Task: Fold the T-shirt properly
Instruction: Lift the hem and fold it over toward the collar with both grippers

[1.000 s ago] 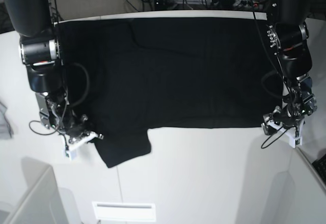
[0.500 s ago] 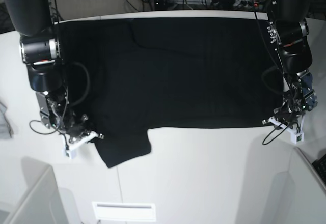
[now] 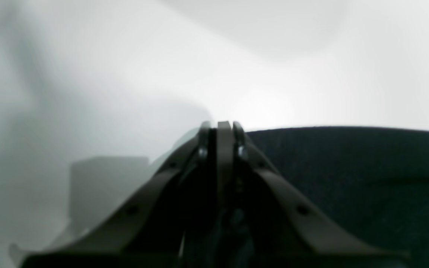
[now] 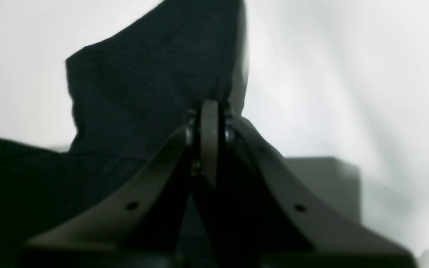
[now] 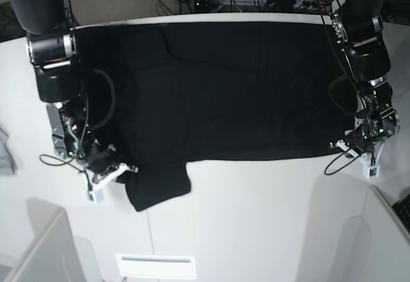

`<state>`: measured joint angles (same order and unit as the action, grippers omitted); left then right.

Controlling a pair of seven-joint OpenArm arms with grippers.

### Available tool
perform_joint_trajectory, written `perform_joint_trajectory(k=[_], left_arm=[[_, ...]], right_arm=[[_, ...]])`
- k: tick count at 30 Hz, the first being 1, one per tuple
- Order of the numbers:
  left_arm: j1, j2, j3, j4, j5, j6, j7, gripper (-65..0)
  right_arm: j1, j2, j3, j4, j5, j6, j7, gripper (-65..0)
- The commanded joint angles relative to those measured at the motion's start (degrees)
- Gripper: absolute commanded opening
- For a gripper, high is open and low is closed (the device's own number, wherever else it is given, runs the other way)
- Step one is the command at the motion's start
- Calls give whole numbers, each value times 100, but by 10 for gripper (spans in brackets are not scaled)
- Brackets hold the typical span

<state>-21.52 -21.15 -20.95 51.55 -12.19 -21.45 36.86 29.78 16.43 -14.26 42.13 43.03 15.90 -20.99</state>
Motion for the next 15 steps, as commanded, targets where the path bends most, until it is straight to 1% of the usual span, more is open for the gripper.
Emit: perform_joint_trajectory(k=[1,6,11,13,15], left_arm=[[-68,-105,-28,203,-52,-22,-51,-650],[2,-96,-28,625,-52,-31,178,-650],[2,-114,-28,643,-52,-57,178,-650],[2,-114,-28,643,-52,-250,178,-650],[2,-114,-28,643,-52,-329,178,-650]], right_arm=[[156,120,24,196,62,41,108,-650],[15,226,24,468,62,32,91,-650],[-73,278,33,477,89,32,99,-650],[-178,278,261,548,54,32,99,-650],[-266,278,560,644,54,32,99,-650]])
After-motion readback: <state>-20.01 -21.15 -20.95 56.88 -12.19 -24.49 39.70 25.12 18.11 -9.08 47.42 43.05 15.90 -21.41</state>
